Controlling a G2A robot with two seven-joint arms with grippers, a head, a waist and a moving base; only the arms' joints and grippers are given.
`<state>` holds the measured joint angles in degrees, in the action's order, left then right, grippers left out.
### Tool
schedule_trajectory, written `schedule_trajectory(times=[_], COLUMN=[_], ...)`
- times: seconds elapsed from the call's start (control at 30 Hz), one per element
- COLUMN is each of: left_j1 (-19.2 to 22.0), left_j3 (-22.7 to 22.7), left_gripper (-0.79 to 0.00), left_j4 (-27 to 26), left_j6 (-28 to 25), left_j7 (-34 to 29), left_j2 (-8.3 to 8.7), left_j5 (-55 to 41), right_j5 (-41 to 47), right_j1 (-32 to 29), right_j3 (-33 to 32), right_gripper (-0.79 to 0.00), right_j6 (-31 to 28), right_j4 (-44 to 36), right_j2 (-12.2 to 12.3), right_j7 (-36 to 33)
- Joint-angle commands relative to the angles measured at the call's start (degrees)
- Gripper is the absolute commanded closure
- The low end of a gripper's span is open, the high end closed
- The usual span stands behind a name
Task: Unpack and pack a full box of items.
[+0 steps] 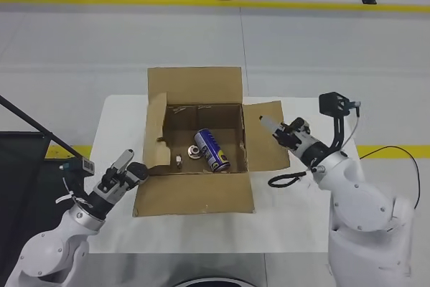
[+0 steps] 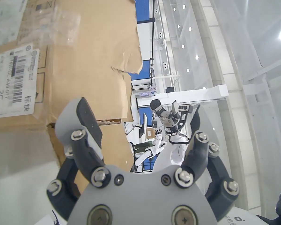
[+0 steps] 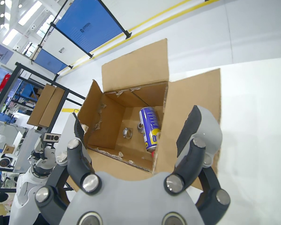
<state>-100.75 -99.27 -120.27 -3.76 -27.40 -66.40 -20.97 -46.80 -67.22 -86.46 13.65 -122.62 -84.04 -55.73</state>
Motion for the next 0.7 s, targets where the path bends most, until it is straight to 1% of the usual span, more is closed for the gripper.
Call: schedule_trajectory(times=[0.0, 0.17, 0.37, 0.43, 0.53, 0.67], left_j1=[0.38, 1.12, 1.76, 1.98, 2.17, 2.28], left_j3=[0.72, 2.1, 3.06, 3.32, 3.72, 4.0], left_gripper=[-0.785, -0.785, -0.785, -0.785, -0.785, -0.785], left_j4=[0.11, 0.37, 0.88, 1.01, 1.15, 1.12], left_j6=[0.46, 1.44, 2.7, 3.07, 3.65, 4.25], left_j7=[0.17, 0.5, 1.17, 1.39, 1.91, 2.29], left_j2=[-0.02, -0.05, -0.08, -0.08, -0.1, -0.11], left_j5=[0.52, 1.58, 2.33, 2.68, 3.24, 3.56], right_j5=[-0.02, 1.29, 2.97, 3.52, -0.36, 1.1], right_j1=[-1.27, -3.73, -5.12, -5.39, -5.62, -5.12], right_j3=[-1.7, -4.35, -5.46, -5.52, -5.08, -4.01], right_gripper=[-0.785, -0.785, -0.785, -0.785, -0.785, -0.785], right_j6=[0.68, 2.24, 2.58, 2.46, 3.36, 3.64], right_j4=[0.52, 1.79, 2.82, 3.27, 3.93, 5.77], right_j2=[0.27, 0.76, 1.21, 1.34, 1.71, 1.87], right_j7=[-0.47, -0.85, 0.29, 0.88, 1.08, 0.8])
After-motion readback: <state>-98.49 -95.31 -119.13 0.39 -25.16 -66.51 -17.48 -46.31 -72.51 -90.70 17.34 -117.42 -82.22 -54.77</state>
